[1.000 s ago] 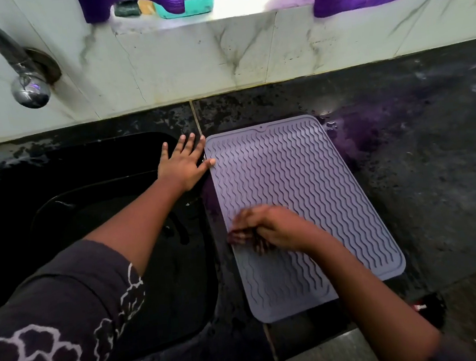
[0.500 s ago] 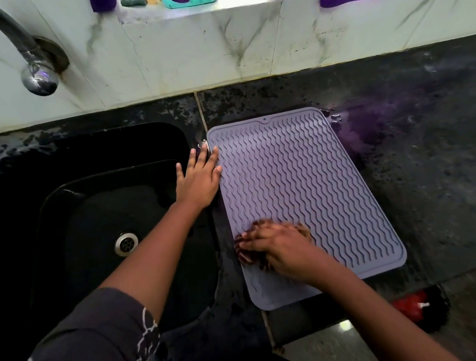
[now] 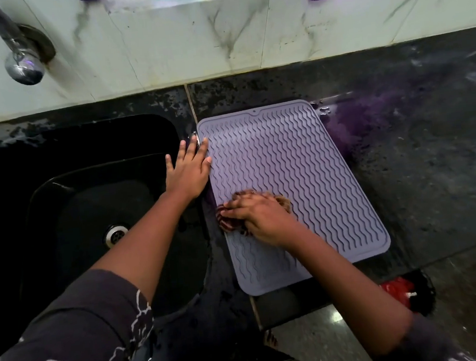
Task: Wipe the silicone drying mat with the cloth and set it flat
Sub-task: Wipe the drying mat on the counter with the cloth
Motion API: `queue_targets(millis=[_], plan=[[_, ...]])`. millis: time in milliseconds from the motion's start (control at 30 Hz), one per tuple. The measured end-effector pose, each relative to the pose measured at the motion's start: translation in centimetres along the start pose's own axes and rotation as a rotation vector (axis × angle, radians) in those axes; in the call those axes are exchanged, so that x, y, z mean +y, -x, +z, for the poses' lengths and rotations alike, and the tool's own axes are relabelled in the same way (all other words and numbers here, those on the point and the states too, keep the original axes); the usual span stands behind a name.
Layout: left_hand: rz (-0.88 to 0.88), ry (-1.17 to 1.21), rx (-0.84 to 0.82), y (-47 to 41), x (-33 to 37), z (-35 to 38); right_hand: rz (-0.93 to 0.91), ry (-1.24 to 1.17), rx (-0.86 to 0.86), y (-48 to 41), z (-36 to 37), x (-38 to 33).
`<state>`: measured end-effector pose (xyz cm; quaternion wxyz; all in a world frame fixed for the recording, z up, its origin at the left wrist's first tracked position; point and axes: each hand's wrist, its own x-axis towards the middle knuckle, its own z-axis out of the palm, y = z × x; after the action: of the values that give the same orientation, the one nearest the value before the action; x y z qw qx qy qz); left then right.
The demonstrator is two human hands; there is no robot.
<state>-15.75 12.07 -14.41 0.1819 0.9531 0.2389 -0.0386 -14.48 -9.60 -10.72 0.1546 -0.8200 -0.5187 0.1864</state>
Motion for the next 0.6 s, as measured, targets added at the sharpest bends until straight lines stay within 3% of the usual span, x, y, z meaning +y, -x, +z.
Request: queue_targets(millis=[267,367,467,600], plan=[[-0.008,-0.010,0.007,0.2,0.3,-0.1,-0.050,-0.093,-0.186,5.1,-0.4,-1.6],[0.005,-0.009,0.049,0.7,0.6,-0.2,0.002,-0.293,-0.032,3.4,-2.3,-1.1],[0.059,0.006,0.102,2.5,0.7,0.4,0.061,-0.195,0.146,-0.1,-3.2,0.4],[0.031,0.062,0.087,4.8,0.6,1.7,0.119,-0.007,0.051,-2.4,-2.5,1.7]])
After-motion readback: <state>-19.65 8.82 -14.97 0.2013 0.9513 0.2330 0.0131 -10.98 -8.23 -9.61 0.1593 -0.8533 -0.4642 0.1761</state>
